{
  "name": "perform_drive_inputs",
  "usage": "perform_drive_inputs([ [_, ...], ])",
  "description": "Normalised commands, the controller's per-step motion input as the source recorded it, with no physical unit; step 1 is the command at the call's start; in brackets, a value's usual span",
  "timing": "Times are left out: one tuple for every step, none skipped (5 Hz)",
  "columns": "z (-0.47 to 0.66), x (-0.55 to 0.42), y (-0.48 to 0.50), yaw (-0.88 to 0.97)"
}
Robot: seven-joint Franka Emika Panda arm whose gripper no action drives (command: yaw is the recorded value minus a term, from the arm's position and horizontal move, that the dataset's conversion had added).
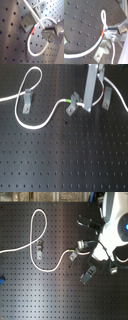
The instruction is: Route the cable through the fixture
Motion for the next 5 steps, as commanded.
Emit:
perform_drive_inputs([
  [0.02, -0.056, 0.074, 0.00],
  [0.06, -0.058, 0.318, 0.26],
  [0.31, -0.028, 0.208, 0.29],
  [0.63, 0.022, 0.007, 0.00],
  [0.63, 0.050, -0.040, -0.07],
])
